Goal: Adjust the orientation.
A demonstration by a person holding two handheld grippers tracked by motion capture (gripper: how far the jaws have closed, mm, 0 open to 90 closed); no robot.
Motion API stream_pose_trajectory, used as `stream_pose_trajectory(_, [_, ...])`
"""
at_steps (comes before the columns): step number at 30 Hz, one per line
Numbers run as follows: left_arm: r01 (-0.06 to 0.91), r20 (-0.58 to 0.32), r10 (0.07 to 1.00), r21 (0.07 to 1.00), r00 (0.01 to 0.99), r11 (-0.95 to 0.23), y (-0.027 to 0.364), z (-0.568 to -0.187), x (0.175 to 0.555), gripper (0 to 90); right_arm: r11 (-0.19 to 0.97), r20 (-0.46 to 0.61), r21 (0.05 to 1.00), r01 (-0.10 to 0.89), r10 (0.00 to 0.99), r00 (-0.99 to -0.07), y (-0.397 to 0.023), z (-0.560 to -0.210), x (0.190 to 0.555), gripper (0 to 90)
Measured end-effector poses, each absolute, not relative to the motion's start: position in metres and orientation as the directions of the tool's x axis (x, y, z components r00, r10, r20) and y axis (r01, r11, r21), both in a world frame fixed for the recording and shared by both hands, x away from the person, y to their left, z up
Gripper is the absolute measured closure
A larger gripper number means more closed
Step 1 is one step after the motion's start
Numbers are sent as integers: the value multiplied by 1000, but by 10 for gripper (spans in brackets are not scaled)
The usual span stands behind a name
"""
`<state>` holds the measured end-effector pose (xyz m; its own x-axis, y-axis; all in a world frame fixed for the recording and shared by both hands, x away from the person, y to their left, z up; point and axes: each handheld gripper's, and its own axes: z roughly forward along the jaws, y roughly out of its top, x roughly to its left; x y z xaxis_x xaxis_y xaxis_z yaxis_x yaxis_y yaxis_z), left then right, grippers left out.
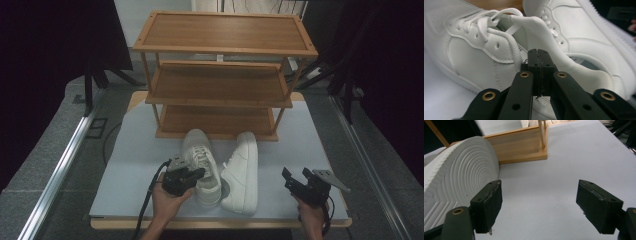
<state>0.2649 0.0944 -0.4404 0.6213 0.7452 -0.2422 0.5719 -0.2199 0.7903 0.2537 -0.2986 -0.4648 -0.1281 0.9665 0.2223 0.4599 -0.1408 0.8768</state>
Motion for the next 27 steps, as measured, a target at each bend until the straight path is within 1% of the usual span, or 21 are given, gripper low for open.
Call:
stream_pose_trajectory(2, [554,-196,760,795,620,-247,92,-439,262,899,-130,215,877,463,967,-134,-297,-466,254,208])
stream_pose_trajectory(5, [549,-185,762,796,621,-254,95,-438,261,900,-132,218,873,469,967,-132,-297,-466,255,208])
stream_pose_trajectory(9, [533,-141,771,798,620,-283,91,-438,258,900,-137,219,868,478,968,-121,-299,-469,256,210])
stream_pose_trajectory(11, [546,-149,762,783,630,-299,86,-440,257,900,-146,225,864,482,968,-111,-301,-469,256,211])
stream_pose_trajectory(14, [566,-168,749,762,641,-314,81,-452,258,899,-149,228,863,483,968,-109,-301,-470,256,211])
stream_pose_trajectory(16, [574,-206,748,773,631,-271,84,-455,259,900,-147,226,864,482,968,-109,-302,-470,256,211])
stream_pose_trajectory(21, [571,-190,761,774,621,-272,90,-454,257,900,-151,230,862,484,967,-106,-303,-470,256,211])
stream_pose_trajectory(27, [583,-192,775,768,602,-264,115,-453,256,900,-151,231,859,488,967,-106,-305,-471,257,211])
